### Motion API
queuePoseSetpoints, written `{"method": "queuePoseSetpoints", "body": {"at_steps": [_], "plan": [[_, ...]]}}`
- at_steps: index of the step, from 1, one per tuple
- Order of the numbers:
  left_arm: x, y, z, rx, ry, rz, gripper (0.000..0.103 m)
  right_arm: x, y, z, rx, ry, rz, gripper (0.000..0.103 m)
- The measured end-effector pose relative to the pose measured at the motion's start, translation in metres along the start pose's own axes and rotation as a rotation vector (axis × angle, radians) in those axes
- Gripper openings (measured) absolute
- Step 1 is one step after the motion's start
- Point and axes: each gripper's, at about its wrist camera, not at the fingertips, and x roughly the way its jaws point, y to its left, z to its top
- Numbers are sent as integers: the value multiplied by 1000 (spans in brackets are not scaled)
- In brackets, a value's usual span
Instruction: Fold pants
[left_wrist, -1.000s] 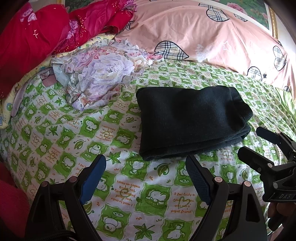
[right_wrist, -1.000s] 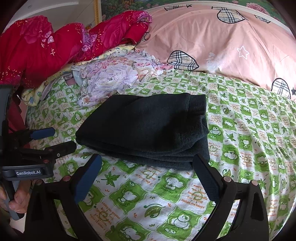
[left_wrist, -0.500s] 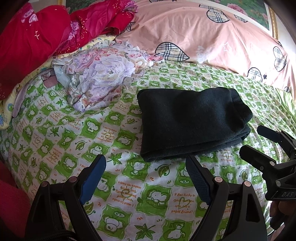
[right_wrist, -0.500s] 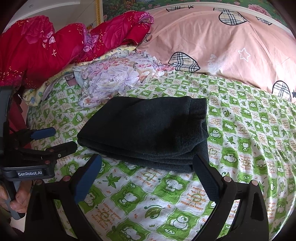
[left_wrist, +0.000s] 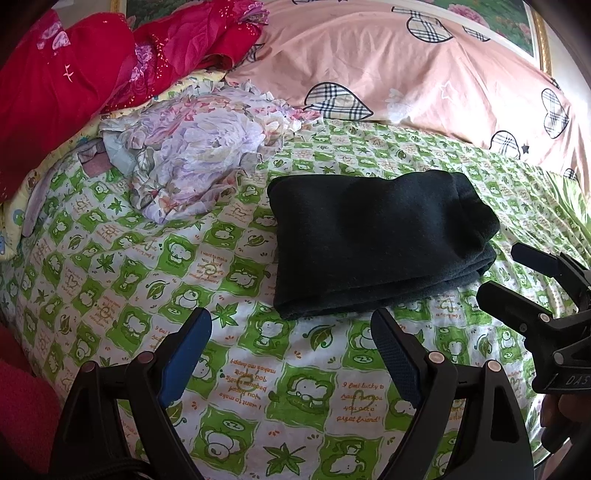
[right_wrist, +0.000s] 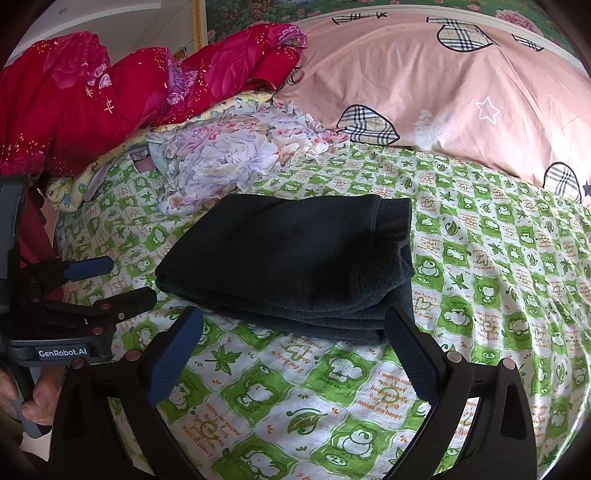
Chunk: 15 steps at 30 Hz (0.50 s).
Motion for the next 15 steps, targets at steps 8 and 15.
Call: {"method": "queuePoseSetpoints", "body": {"at_steps": [8,15], "plan": [[0,-2,5,13,-4,-5,89,-3,-4,7,-6,-4,-2,99],[3,-1,12,9,6,-26,89,0,-17,12,29,7,8,99]]}}
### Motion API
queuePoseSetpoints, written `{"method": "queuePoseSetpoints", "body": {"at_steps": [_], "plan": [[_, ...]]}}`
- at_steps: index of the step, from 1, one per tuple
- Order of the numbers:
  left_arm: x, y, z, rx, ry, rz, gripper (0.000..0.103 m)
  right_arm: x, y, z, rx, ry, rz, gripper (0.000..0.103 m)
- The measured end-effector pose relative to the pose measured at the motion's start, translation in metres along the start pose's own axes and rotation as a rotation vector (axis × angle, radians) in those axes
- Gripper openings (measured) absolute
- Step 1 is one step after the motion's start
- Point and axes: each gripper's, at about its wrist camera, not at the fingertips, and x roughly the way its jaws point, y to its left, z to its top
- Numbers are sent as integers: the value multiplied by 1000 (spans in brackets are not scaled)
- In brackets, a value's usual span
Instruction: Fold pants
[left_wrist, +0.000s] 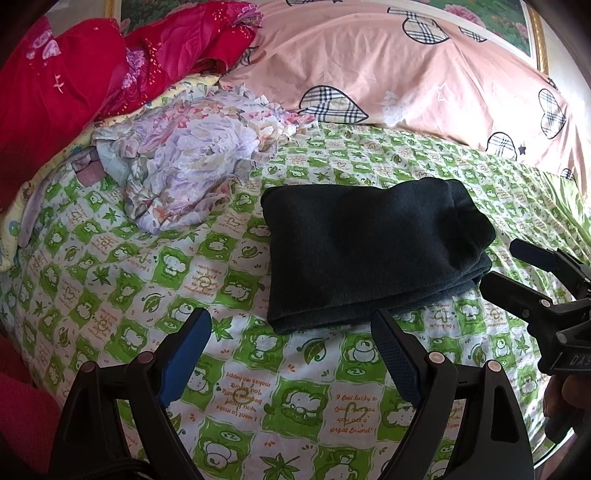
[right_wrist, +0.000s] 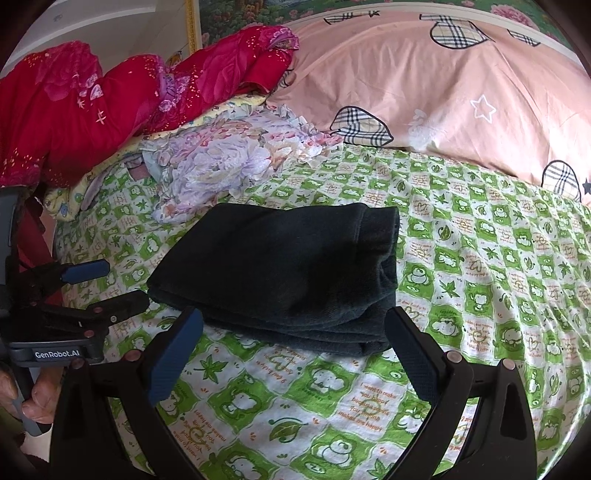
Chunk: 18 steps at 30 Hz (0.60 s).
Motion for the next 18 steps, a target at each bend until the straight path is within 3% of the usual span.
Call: {"method": "queuePoseSetpoints", "body": {"at_steps": [18], "plan": [[5,1,19,-15,2,-21,89,1,-7,17,4,1,25,99]]}}
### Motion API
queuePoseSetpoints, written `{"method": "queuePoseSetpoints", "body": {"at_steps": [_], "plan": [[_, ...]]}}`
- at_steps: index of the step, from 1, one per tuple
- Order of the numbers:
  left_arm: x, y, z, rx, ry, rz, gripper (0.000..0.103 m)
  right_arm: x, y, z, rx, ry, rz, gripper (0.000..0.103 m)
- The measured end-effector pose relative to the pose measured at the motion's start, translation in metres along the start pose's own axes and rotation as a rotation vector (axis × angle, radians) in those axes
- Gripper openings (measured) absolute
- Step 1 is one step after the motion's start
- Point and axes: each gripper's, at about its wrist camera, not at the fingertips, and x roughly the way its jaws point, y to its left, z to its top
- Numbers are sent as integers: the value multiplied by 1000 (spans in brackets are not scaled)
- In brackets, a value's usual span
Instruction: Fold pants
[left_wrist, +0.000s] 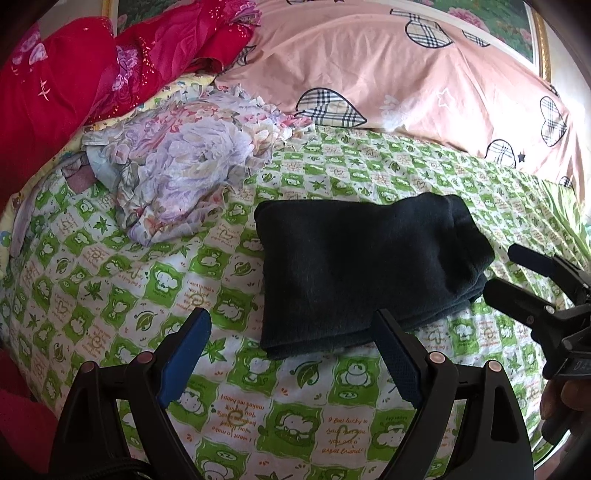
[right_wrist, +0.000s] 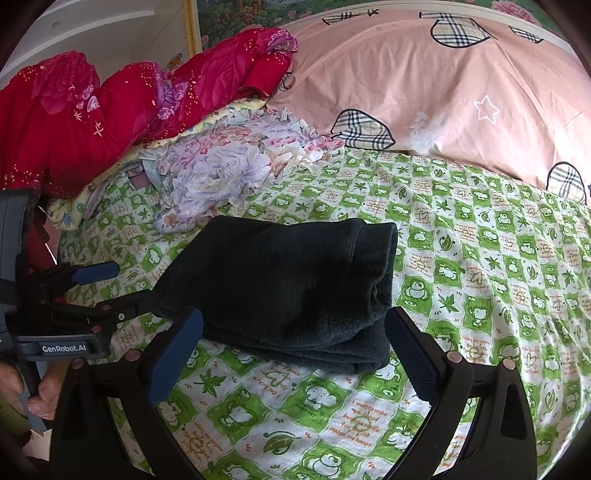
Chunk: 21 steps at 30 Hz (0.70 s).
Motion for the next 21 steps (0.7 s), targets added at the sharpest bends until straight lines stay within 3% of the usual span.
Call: {"method": "queuePoseSetpoints", "body": {"at_steps": [21], "plan": [[26,-10,12,31,55,57,82,15,-17,-1,13,64,5,99]]}}
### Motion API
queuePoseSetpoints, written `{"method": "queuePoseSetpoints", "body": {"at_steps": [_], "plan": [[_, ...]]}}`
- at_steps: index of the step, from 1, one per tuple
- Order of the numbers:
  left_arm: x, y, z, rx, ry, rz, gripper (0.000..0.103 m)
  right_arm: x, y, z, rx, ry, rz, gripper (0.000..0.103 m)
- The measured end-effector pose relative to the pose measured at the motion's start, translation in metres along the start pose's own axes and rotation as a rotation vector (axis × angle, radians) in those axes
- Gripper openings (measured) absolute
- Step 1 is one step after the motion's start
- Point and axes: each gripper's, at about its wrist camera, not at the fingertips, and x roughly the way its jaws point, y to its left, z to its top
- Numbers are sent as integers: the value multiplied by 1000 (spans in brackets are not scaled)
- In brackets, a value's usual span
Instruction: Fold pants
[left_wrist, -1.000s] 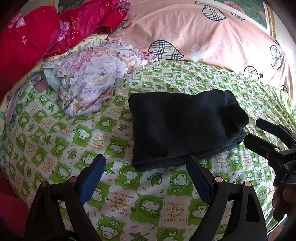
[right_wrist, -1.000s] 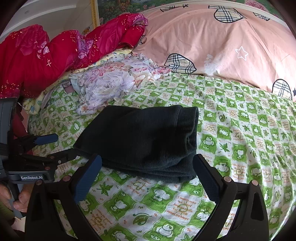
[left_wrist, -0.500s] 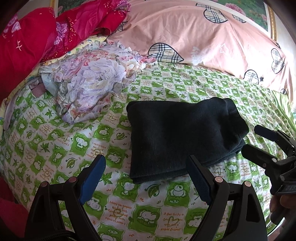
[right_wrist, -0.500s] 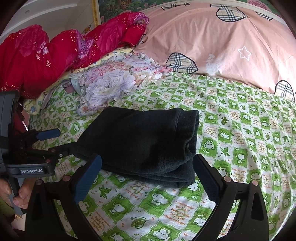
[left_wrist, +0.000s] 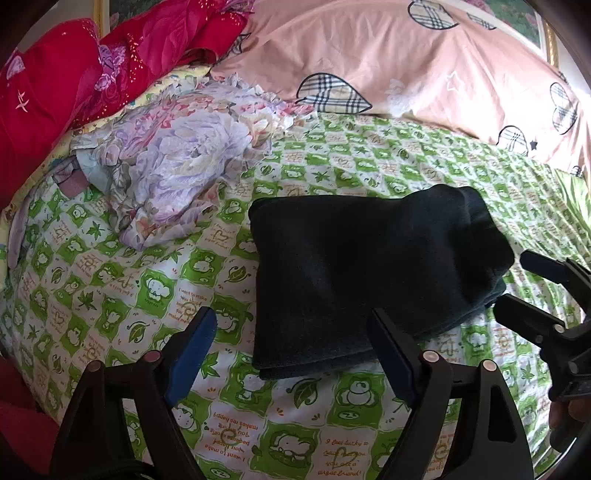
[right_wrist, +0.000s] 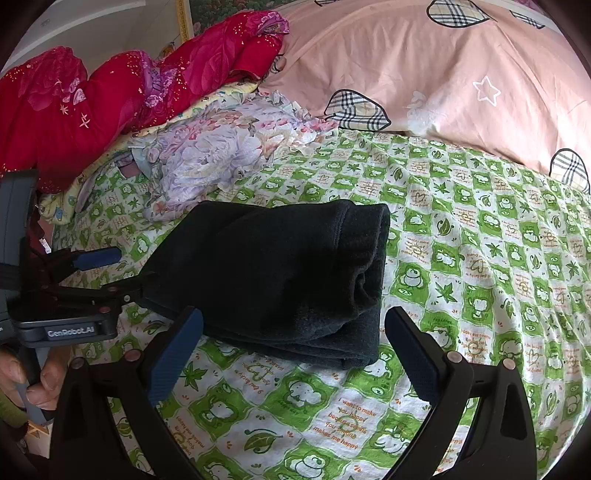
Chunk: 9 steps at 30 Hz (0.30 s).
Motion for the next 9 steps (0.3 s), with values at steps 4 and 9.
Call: {"method": "queuePoseSetpoints", "body": {"at_steps": [4,9], "plan": [[0,-1,1,0,13,26,80,-1,-2,-2,16,-1,11,99],[-4,-2,4,-27,20,24,85,-3,-5,-4,33,2,27,99]]}}
